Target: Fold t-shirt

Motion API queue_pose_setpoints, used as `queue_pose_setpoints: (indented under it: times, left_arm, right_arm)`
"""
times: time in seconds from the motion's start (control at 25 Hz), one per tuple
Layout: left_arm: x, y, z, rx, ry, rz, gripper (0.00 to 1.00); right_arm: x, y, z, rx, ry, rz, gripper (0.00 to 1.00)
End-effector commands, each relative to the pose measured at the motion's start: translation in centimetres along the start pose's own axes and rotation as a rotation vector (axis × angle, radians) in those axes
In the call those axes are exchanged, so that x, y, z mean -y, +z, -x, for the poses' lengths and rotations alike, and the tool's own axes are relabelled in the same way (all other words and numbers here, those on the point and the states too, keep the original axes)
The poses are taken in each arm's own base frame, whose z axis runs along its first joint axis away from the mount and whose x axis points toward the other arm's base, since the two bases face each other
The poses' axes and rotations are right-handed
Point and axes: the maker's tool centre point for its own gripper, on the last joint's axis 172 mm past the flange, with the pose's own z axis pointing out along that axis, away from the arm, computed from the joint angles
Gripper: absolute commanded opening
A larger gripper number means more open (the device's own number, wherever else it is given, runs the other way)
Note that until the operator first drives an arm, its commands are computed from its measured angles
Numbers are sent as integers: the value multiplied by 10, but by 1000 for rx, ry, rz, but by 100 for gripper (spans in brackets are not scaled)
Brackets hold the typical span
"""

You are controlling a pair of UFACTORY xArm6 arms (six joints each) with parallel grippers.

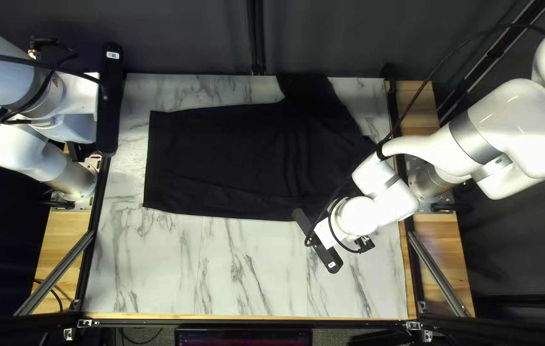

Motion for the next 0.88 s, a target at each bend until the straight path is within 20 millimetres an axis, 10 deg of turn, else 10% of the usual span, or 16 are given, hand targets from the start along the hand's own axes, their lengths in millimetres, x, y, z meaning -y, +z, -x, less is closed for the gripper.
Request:
queue_pose_setpoints:
  times: [0.04,0.12,0.28,0.88]
  left_arm:
    - [0,0,0,0,0,0,100]
    - [0,0,0,0,0,0,100]
    - [0,0,0,0,0,0,100]
    - [0,0,0,0,0,0,100]
  right_arm:
    - [-1,1,1,0,-1,-2,57]
    - [-2,3,2,1,-3,-4,26]
    - [-4,6,2,3,-6,-7,8]
    - [0,-4,4,3,-5,3,3]
